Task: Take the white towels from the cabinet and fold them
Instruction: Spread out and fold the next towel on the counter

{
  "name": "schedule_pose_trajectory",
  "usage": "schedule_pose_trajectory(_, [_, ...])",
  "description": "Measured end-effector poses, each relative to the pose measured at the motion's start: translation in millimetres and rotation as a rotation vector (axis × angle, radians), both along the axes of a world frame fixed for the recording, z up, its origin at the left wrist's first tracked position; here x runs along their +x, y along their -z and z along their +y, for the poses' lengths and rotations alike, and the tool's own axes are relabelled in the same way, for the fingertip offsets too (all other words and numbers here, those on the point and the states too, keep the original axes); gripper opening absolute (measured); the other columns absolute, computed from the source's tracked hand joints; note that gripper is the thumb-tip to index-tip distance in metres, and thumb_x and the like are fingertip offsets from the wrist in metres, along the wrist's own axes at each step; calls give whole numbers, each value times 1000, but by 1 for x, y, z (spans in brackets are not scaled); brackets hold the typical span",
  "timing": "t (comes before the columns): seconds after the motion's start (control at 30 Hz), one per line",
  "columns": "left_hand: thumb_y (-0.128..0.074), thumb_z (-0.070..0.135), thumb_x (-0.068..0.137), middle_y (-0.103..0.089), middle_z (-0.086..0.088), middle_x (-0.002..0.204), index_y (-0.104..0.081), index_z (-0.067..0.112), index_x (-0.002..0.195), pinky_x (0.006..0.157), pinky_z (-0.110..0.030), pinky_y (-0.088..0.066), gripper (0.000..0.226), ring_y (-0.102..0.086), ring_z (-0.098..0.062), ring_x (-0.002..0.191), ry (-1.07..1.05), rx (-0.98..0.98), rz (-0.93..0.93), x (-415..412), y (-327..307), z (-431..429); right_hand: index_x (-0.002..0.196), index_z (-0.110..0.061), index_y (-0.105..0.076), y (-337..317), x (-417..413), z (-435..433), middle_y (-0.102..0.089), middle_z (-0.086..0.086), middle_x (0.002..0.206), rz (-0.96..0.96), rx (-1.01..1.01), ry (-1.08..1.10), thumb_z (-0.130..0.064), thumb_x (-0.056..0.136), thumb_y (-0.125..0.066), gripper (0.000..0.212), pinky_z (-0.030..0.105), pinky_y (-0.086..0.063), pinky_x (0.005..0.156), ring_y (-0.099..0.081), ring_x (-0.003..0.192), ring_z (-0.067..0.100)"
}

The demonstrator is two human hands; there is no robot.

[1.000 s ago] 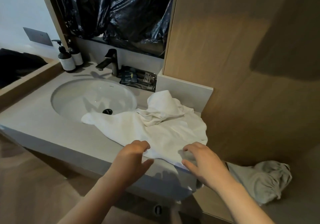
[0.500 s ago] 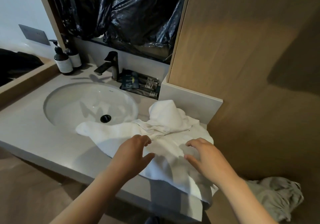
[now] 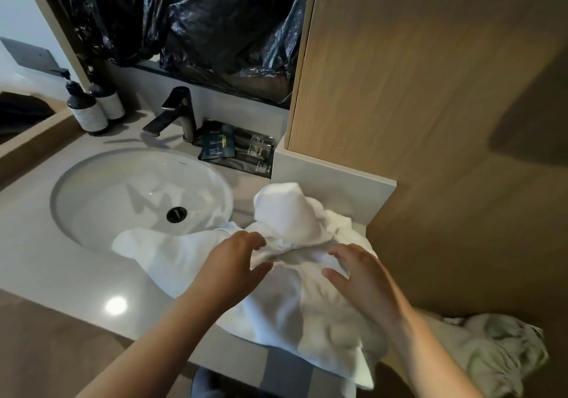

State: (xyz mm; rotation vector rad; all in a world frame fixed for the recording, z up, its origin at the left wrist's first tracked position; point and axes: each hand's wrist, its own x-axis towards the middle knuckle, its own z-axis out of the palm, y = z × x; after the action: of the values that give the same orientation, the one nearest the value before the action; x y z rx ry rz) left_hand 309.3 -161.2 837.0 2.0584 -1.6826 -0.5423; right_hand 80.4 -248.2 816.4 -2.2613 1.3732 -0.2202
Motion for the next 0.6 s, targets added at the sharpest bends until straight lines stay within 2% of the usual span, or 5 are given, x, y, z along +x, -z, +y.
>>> schedule_pose_trajectory(0.07, [-67, 35, 86, -61, 4, 114, -60, 18, 116, 84, -28, -45, 35, -59, -16, 102, 14, -10, -19, 6, 2, -10, 124, -20, -59, 2, 8, -5, -62, -1, 116, -34, 11, 26, -34, 88, -68, 39, 29, -47, 88, -60, 106, 17])
schedule_pose_trajectory(0.23, [-65, 38, 88, -59, 0, 123, -59, 19, 123, 93, -30, -41, 41, -54, -21, 111, 79, 30, -57, 28, 11, -38, 134, -25, -53, 3, 32, -23, -52, 0, 132, -74, 58, 133, -40, 91, -64, 47, 17, -34, 86, -55, 107, 13])
schedule_pose_trajectory(0.3, [-63, 41, 89, -59, -2, 126, -59, 18, 124, 94, -30, -42, 42, -56, -22, 111, 85, 60, -35, 37, 16, -47, 135, -23, -53, 1, 45, -32, -53, 1, 134, -72, 78, 161, -44, 92, -61, 48, 22, -36, 86, -57, 103, 14])
schedule_pose_trajectory(0.4, [-59, 47, 91, -59, -3, 127, -59, 19, 127, 91, -29, -44, 46, -59, -21, 110, 81, 117, 12, 49, 24, -56, 132, -14, -54, -2, 68, -46, -58, 6, 131, -76, 94, 169, -46, 93, -59, 51, 33, -40, 98, -52, 122, 23])
schedule_pose_trajectory(0.6, [-54, 57, 89, -66, -3, 114, -63, 22, 119, 87, -32, -49, 47, -63, -22, 102, 107, 230, 32, 67, 43, -67, 132, -19, -52, 2, 103, -68, -60, 5, 126, -19, 130, 261, -55, 89, -60, 57, 37, -45, 91, -54, 116, 27])
